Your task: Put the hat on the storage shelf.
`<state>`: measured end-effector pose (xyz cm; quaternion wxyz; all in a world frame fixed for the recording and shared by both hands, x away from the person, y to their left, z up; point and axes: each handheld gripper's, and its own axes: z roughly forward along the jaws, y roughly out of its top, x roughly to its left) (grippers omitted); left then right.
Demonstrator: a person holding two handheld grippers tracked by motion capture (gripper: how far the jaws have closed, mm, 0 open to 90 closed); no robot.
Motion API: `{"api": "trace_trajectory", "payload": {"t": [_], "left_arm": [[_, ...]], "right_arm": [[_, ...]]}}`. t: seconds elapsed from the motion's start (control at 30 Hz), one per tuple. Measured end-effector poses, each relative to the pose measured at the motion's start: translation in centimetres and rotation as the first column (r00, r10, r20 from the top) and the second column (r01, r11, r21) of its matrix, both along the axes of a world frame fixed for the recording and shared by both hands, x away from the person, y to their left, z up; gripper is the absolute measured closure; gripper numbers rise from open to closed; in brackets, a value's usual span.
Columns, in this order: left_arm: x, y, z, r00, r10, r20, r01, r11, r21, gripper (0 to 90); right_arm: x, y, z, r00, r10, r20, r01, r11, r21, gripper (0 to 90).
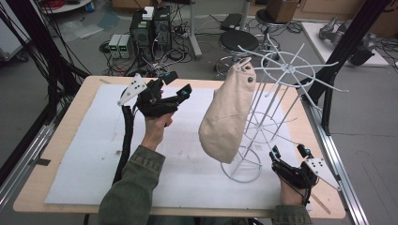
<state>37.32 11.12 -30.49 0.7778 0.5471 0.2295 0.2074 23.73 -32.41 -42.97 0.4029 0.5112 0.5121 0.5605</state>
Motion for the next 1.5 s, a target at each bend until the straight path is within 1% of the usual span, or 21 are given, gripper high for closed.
{"api": "trace_trajectory", "payload": {"t": [0.2, 0.27, 0.3, 0.33, 0.37, 0.47, 0.5, 0.53, 0.57, 0.6, 0.67, 0.7, 0.77, 0.8, 0.83, 1.0, 1.1, 1.13, 1.2, 1.3, 1.5], "left_arm": [[-0.5, 1.9, 0.2, 0.9984, 0.056, -0.002, -0.056, 0.9983, -0.015, 21.1], [-0.9, 2.5, 0.4, 0.9935, 0.113, 0.012, -0.113, 0.9935, 0.009, 21.0], [-1.1, 2.7, 0.5, 0.9895, 0.144, 0.018, -0.144, 0.9893, 0.025, 20.8], [-1.4, 3.0, 0.6, 0.982, 0.187, 0.028, -0.188, 0.9805, 0.056, 20.7], [-1.6, 3.4, 0.6, 0.9758, 0.215, 0.037, -0.218, 0.9732, 0.075, 20.3], [-2.3, 4.2, 0.7, 0.9539, 0.295, 0.054, -0.299, 0.9485, 0.103, 20.0], [-2.5, 4.6, 0.7, 0.9497, 0.309, 0.054, -0.313, 0.9441, 0.104, 20.3], [-2.6, 4.9, 0.8, 0.9472, 0.316, 0.054, -0.32, 0.9418, 0.102, 20.4], [-2.8, 5.1, 0.8, 0.9413, 0.333, 0.055, -0.337, 0.9362, 0.099, 20.6], [-2.9, 5.3, 0.9, 0.9382, 0.341, 0.057, -0.346, 0.9319, 0.11, 20.8], [-3.1, 5.7, 0.9, 0.9276, 0.369, 0.058, -0.373, 0.9195, 0.123, 20.9], [-3.1, 5.9, 0.9, 0.9239, 0.378, 0.057, -0.383, 0.9152, 0.126, 21.0], [-3.3, 6.3, 0.7, 0.9122, 0.406, 0.057, -0.41, 0.9017, 0.138, 21.0], [-3.4, 6.6, 0.6, 0.908, 0.415, 0.057, -0.419, 0.8968, 0.142, 21.0], [-3.6, 6.9, 0.5, 0.9008, 0.431, 0.055, -0.434, 0.8885, 0.149, 21.0], [-4.4, 8.4, -0.4, 0.8725, 0.486, 0.052, -0.487, 0.8565, 0.171, 21.7], [-4.9, 9.1, -1.0, 0.8539, 0.517, 0.059, -0.518, 0.8349, 0.185, 21.7], [-5.1, 9.4, -1.1, 0.8491, 0.525, 0.061, -0.526, 0.8301, 0.184, 21.7], [-5.4, 9.9, -1.4, 0.8425, 0.535, 0.062, -0.537, 0.8242, 0.181, 21.8], [-5.8, 10.6, -1.6, 0.8314, 0.552, 0.067, -0.554, 0.8117, 0.186, 21.7], [-6.3, 11.7, -2.1, 0.8211, 0.569, 0.049, -0.567, 0.8039, 0.178, 21.6]], "right_arm": [[0.0, 0.0, 0.0, 1.0, 0.0, -0.001, 0.0, 1.0, -0.004, 4.3], [-0.1, 0.1, 0.0, 1.0, -0.002, 0.0, 0.002, 1.0, -0.011, 4.3], [-0.1, 0.1, 0.0, 1.0, -0.002, 0.003, 0.002, 1.0, -0.012, 4.3], [-0.1, 0.1, 0.0, 1.0, -0.001, -0.001, 0.001, 1.0, -0.014, 4.3], [-0.1, 0.1, 0.0, 1.0, -0.001, -0.003, 0.001, 1.0, -0.011, 4.3], [-0.1, 0.1, 0.0, 1.0, 0.0, -0.003, 0.0, 1.0, -0.011, 4.3], [-0.1, 0.1, 0.0, 1.0, -0.002, -0.001, 0.002, 1.0, -0.013, 4.3], [-0.1, 0.1, 0.0, 1.0, -0.002, -0.003, 0.002, 1.0, -0.012, 4.3], [-0.1, 0.1, 0.0, 1.0, -0.003, -0.007, 0.003, 1.0, -0.006, 4.3], [-0.1, 0.1, 0.0, 1.0, -0.004, -0.005, 0.004, 1.0, -0.007, 4.3], [-0.1, 0.2, 0.0, 1.0, -0.007, -0.005, 0.007, 1.0, -0.007, 4.3], [-0.1, 0.2, 0.0, 1.0, -0.007, -0.006, 0.007, 1.0, -0.005, 4.3], [-0.2, 0.2, 0.0, 0.9999, -0.007, -0.008, 0.007, 1.0, -0.004, 4.3], [-0.2, 0.2, 0.0, 0.9999, -0.008, -0.007, 0.008, 1.0, -0.004, 4.3], [-0.2, 0.2, 0.0, 0.9999, -0.008, -0.008, 0.008, 1.0, -0.003, 4.3], [-0.2, 0.1, 0.0, 1.0, -0.004, -0.007, 0.004, 1.0, -0.006, 4.3], [-0.2, 0.1, 0.0, 1.0, -0.006, -0.005, 0.006, 1.0, -0.002, 4.3], [-0.3, 0.1, 0.0, 0.9999, -0.005, -0.009, 0.005, 1.0, -0.001, 4.3], [-0.3, 0.2, 0.0, 1.0, -0.007, -0.007, 0.007, 1.0, 0.001, 4.3], [-0.3, 0.2, 0.0, 0.9999, -0.006, -0.009, 0.006, 1.0, 0.001, 4.3], [-0.3, 0.3, 0.0, 0.9999, -0.007, -0.01, 0.007, 1.0, 0.0, 4.3]]}}
